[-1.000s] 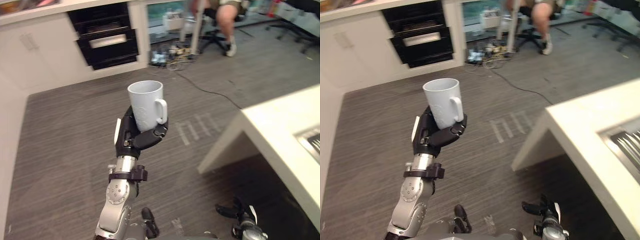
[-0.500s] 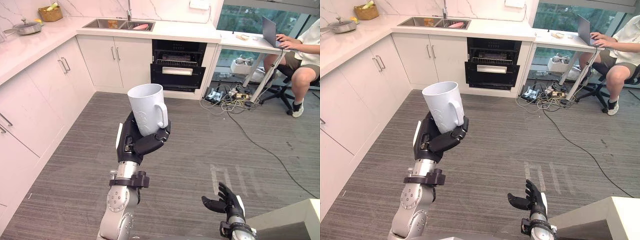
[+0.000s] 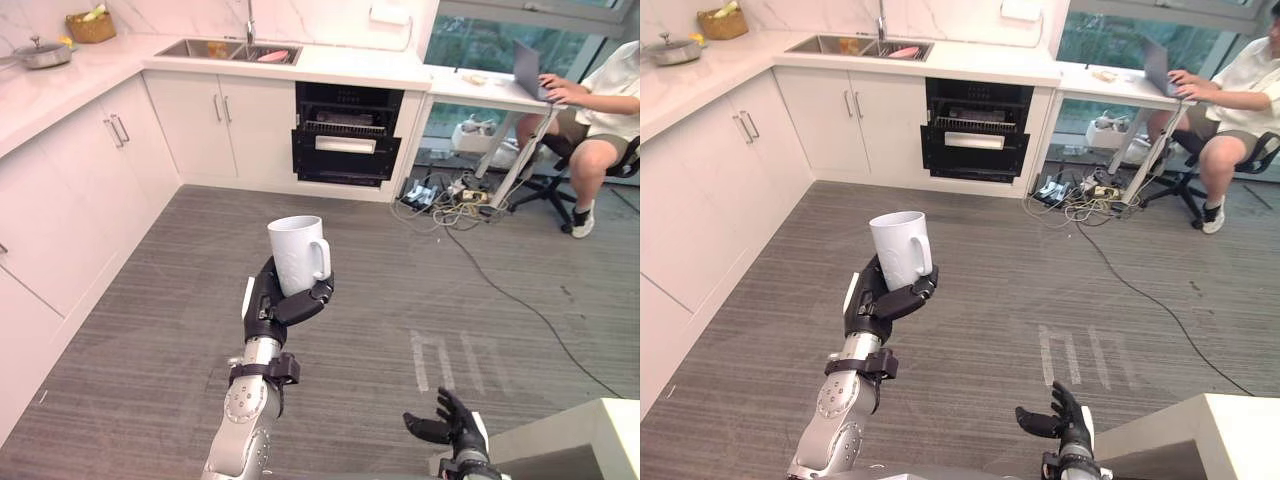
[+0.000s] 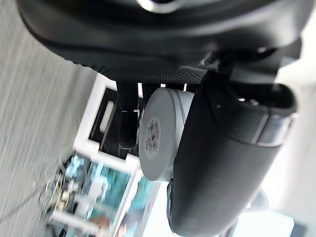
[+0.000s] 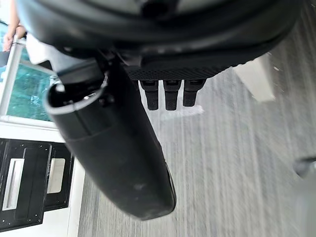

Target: Walk over to the sink, pick up the cup, carry it to the dishwasher, place the cup inside the dishwasher, then close the dishwasher door

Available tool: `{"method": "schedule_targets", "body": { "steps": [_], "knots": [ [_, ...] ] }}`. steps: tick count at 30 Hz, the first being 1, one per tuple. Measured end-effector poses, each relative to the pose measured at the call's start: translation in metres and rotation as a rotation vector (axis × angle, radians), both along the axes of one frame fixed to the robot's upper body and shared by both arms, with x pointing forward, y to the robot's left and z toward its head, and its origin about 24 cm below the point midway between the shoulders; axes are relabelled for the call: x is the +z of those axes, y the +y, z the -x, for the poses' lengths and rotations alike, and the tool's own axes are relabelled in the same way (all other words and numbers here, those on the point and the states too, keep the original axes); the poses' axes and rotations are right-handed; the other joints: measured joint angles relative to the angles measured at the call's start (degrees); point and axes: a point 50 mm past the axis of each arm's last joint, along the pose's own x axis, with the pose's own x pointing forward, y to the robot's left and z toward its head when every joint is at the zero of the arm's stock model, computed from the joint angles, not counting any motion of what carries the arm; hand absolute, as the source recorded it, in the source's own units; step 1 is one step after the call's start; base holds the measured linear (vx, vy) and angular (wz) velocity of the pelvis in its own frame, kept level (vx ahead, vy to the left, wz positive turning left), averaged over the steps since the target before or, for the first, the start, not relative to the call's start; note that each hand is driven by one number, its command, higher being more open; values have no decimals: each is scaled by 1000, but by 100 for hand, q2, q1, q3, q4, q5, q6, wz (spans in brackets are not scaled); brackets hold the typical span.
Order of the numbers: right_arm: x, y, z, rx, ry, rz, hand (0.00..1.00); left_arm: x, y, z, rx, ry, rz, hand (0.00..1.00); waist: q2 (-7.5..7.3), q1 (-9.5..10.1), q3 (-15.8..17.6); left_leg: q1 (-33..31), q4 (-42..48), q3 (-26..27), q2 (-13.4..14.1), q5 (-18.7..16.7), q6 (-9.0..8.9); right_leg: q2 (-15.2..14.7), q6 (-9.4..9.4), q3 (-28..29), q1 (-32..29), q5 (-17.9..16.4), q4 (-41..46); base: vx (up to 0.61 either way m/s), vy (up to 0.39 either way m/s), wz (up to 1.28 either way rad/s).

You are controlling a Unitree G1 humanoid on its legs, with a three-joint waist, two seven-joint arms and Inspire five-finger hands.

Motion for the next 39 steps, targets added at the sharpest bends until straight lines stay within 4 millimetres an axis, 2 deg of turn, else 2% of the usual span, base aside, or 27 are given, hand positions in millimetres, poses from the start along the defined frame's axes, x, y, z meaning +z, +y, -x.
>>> {"method": "schedule_targets", "body": {
  "steps": [2,3,4,6,9,10,11,12,13,14,15,16,17,18,19,20,22,25,27,29,31,33,34,35,36,37,39],
  "knots": [
    [6,-12,-8,4,-19,44,90,1,3,2,22,0,5,30,-98,-77,89,47,52,-203,-441,-270,233,-430,-65,-42,-330,-219,1225,138,103,58],
    [7,-14,-10,7,-23,50,90,1,5,2,34,-1,3,30,-84,-125,122,112,27,-283,-582,-346,335,-500,-344,122,-700,-47,2007,198,116,49],
    [6,-13,-10,14,-21,49,90,2,8,2,42,-3,-11,30,0,-138,250,265,19,-427,-621,-387,403,-375,-341,276,-998,-97,2542,332,153,61],
    [4,-2,-11,48,-18,20,90,5,13,2,44,-17,-34,30,7,-163,396,503,-5,-611,-639,-574,440,-101,-288,260,-1227,-232,2385,378,83,54],
    [1,7,-8,63,-14,-8,90,9,7,2,-3,-37,-47,30,45,-303,565,941,-257,-1056,-689,-788,380,285,-55,176,-1810,-28,1496,435,-12,78],
    [1,6,-6,61,-11,-6,90,11,2,0,-24,-47,-45,30,47,-371,572,1112,-433,-1277,-731,-803,277,325,-81,142,-2011,423,868,576,-64,105],
    [2,4,-3,55,-8,2,90,12,-5,-1,-48,-54,-32,30,100,-474,567,1331,-629,-1519,-710,-781,4,373,-211,88,-2034,1155,727,625,-78,102],
    [3,2,-1,56,-9,8,90,12,-9,-1,-59,-55,-21,30,168,-481,553,1456,-710,-1597,-666,-776,-54,390,-114,95,-2000,1285,867,712,-93,82],
    [7,0,-2,60,-24,16,90,14,-14,-2,-68,-62,-3,30,294,-477,564,1601,-737,-1707,-572,-675,-299,280,-218,-69,-1937,969,1241,723,-125,54],
    [10,0,-4,64,-39,19,90,14,-17,-3,-72,-60,8,30,279,-537,582,1667,-662,-1709,-594,-497,-379,154,-366,-160,-1950,853,1606,705,-140,95],
    [18,0,-3,78,-75,27,90,14,-22,-5,-77,-59,34,30,102,-730,725,1777,-103,-1603,-730,-116,-523,-72,-517,-390,-2075,658,2618,621,-225,81],
    [24,2,0,91,-106,28,90,16,-24,-4,-88,-65,45,30,274,-575,624,1498,1241,-1301,-404,128,-687,178,-604,-736,-1678,574,1626,450,-225,67],
    [27,3,1,101,-119,34,90,18,-27,-4,-103,-82,52,30,317,-560,671,1227,2016,-1129,-118,260,-677,238,-721,-830,-1458,405,1536,660,-308,0],
    [32,-1,-3,105,-146,51,90,24,-34,-4,-129,-106,67,30,592,-378,653,547,3307,-896,513,375,-566,578,-635,-839,-1034,170,1286,565,-197,-9],
    [32,1,-4,105,-147,45,90,24,-36,-4,-146,-111,63,30,561,-321,672,318,3591,-809,643,354,-512,602,-679,-830,-845,63,1197,688,-187,0],
    [30,6,-1,103,-141,31,90,24,-39,-2,-179,-113,57,30,467,-258,726,-16,3826,-579,880,237,-254,575,-807,-835,-351,-103,961,466,-90,10],
    [26,9,8,96,-115,18,90,20,-43,2,-206,-98,63,30,333,-151,710,-425,3293,73,1188,31,-115,466,-798,-796,408,-147,438,564,-101,4],
    [27,6,7,92,-118,26,90,21,-45,2,-205,-102,76,30,323,-27,710,-743,1659,413,1179,35,-250,370,-791,-549,950,-149,-57,495,25,-38],
    [29,3,1,82,-136,33,90,21,-44,1,-198,-102,72,30,253,-6,721,-848,-100,81,842,484,-481,232,-532,-246,1260,-287,-281,599,202,-66],
    [28,-4,-3,51,-131,52,90,17,-44,2,-206,-85,57,30,165,35,701,-748,-761,-314,427,1780,-481,2,-53,274,1547,-563,-343,609,321,-84],
    [25,-3,-4,32,-123,47,90,16,-44,0,-227,-78,33,30,-45,-156,595,-876,-94,-234,231,1387,-238,-308,114,659,1668,-603,-332,578,338,-26],
    [23,1,-3,48,-113,40,90,16,-43,0,-226,-76,19,30,-255,-98,511,-808,345,-41,168,785,-250,-395,185,1053,1475,-557,277,553,329,-34],
    [22,6,-7,55,-118,27,90,15,-38,0,-225,-73,-7,30,-414,-104,438,-589,295,144,66,471,-267,-494,424,1140,1059,-362,1205,422,241,-46],
    [22,9,-12,58,-127,18,90,15,-36,-1,-225,-74,-24,30,-490,-102,458,-433,235,226,11,382,-260,-558,468,1102,802,-96,1761,506,255,-50],
    [21,14,-22,67,-134,3,90,12,-31,-1,-226,-64,-54,30,-538,-151,471,-54,-13,288,-73,257,-251,-622,204,950,255,907,2826,489,182,-39],
    [20,18,-29,85,-136,-2,90,8,-29,-1,-226,-48,-67,30,-454,-236,514,409,-327,341,-76,186,-245,-601,-31,758,-105,821,3503,571,174,-37],
    [24,25,-42,137,-165,4,90,7,-28,-2,-210,-38,-68,30,-275,-253,550,1067,-874,513,-11,123,-297,-437,-161,320,-767,195,3729,464,117,-44]
  ]
}}
